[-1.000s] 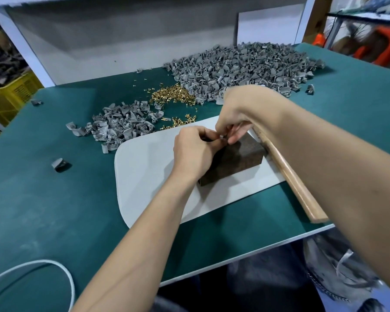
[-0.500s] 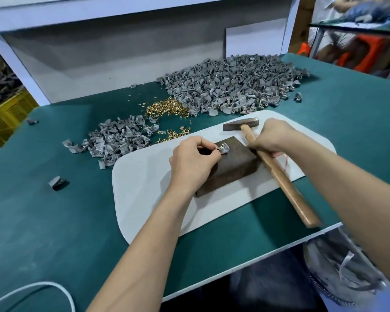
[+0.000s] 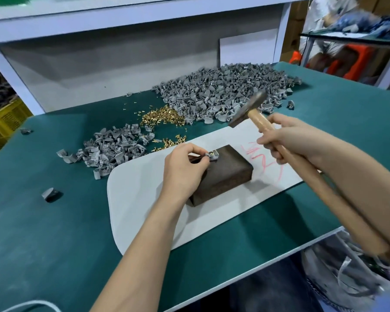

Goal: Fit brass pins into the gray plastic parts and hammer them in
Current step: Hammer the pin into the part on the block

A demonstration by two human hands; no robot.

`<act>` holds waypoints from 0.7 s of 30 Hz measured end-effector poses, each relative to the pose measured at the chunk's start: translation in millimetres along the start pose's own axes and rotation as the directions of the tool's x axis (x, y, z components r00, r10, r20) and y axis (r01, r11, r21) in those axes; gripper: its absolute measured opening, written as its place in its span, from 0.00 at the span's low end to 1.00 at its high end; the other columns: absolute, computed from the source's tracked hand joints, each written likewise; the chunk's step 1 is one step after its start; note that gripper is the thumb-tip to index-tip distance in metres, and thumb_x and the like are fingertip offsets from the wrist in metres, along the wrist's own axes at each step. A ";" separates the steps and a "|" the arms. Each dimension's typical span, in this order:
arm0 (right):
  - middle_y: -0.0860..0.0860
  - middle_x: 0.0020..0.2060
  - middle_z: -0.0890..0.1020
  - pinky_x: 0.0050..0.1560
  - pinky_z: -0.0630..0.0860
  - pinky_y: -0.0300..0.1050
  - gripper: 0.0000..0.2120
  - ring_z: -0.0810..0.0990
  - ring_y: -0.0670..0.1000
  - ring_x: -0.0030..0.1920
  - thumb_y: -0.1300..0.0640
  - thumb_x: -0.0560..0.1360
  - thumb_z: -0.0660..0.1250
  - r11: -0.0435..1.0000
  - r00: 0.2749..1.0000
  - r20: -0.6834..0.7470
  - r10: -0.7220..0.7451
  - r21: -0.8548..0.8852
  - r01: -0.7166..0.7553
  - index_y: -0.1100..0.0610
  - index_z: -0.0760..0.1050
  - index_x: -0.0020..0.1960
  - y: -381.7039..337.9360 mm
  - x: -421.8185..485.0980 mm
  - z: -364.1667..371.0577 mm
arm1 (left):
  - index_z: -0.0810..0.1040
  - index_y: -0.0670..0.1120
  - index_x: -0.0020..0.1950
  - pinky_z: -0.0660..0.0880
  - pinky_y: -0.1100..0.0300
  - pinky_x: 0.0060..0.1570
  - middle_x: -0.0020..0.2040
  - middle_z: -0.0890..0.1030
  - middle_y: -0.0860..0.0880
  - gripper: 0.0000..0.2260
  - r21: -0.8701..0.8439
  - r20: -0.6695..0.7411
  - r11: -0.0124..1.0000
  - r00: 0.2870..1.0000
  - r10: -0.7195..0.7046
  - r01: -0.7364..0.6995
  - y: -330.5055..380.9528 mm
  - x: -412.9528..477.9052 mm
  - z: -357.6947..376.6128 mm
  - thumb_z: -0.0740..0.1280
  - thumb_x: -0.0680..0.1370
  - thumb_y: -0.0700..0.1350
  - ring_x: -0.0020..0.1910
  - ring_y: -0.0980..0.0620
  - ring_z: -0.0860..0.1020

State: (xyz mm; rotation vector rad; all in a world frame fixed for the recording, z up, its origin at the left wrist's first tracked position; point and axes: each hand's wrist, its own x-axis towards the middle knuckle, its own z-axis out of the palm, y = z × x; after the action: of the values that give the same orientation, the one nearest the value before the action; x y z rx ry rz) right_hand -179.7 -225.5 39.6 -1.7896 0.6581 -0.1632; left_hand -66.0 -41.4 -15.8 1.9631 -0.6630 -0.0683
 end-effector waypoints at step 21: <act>0.53 0.25 0.73 0.18 0.65 0.36 0.06 0.68 0.49 0.17 0.59 0.77 0.66 0.979 0.978 0.080 -0.190 0.093 0.183 0.59 0.70 0.44 -34.6 -33.5 35.1 | 0.80 0.50 0.40 0.66 0.63 0.36 0.42 0.82 0.48 0.04 -0.036 0.047 0.999 0.998 -0.032 0.033 1.0 0.1 -0.6 0.70 0.72 0.40 0.38 0.54 0.77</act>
State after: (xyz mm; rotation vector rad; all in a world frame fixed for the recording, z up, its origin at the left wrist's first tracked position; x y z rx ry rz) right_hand -180.3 -172.7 67.3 -1.7643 0.4131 -0.2337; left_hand -66.1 -41.3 -14.7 1.9421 -0.6553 -0.1452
